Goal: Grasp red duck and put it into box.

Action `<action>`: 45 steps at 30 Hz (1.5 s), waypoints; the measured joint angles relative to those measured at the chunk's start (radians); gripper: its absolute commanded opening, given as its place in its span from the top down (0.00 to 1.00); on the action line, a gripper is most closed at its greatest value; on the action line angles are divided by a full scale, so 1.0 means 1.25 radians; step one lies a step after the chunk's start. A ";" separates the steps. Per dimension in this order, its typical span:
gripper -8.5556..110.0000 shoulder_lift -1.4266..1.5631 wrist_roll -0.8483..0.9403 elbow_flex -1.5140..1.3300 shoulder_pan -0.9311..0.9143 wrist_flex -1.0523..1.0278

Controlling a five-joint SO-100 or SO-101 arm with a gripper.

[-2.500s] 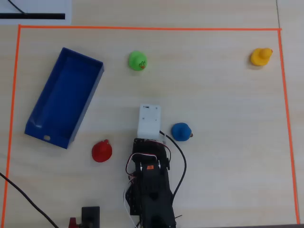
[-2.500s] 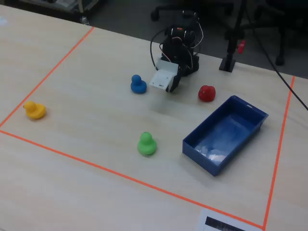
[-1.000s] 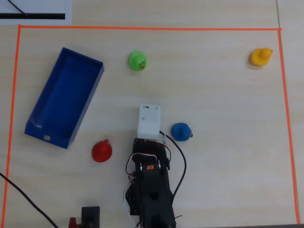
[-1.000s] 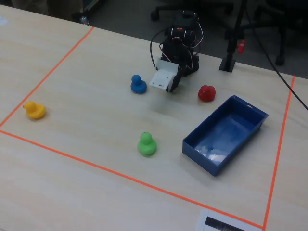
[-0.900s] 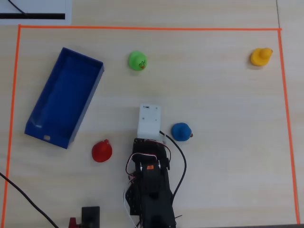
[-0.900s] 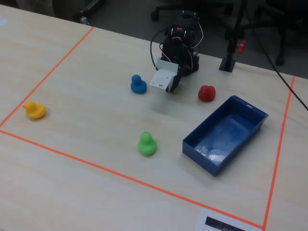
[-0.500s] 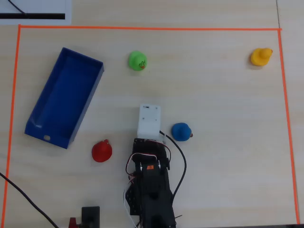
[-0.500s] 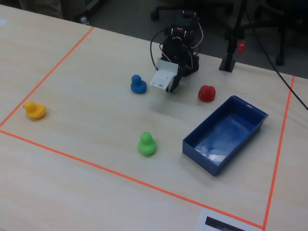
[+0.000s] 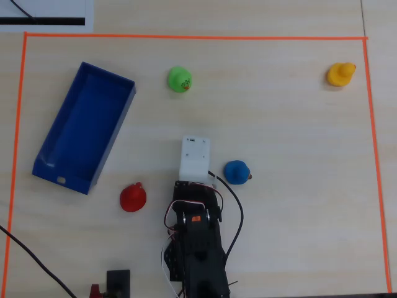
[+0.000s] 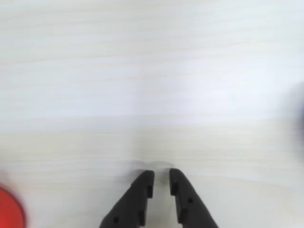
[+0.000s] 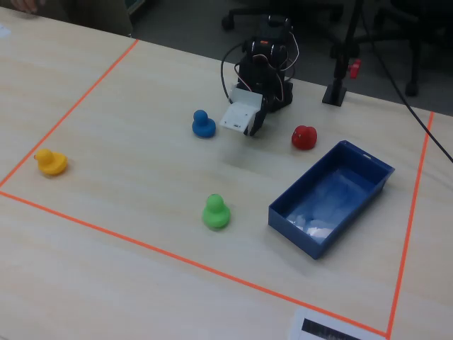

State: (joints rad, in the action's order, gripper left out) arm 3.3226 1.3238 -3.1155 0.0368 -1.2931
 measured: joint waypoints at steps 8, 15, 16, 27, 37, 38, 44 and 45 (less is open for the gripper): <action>0.89 -0.210 -0.001 0.234 -0.075 0.047; 0.89 -0.547 -0.026 0.660 0.013 -0.110; 0.87 -0.583 -0.034 0.717 0.040 -0.156; 0.60 -0.749 -0.290 0.877 0.268 -0.291; 0.60 -0.709 -0.393 0.655 0.336 -0.175; 0.60 -0.698 -0.409 0.649 0.349 -0.175; 0.60 -0.698 -0.476 0.661 0.409 -0.196; 0.60 -0.708 -0.485 0.665 0.421 -0.196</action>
State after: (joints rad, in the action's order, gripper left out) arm 2.4375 0.7179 -2.2841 0.5630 -1.5386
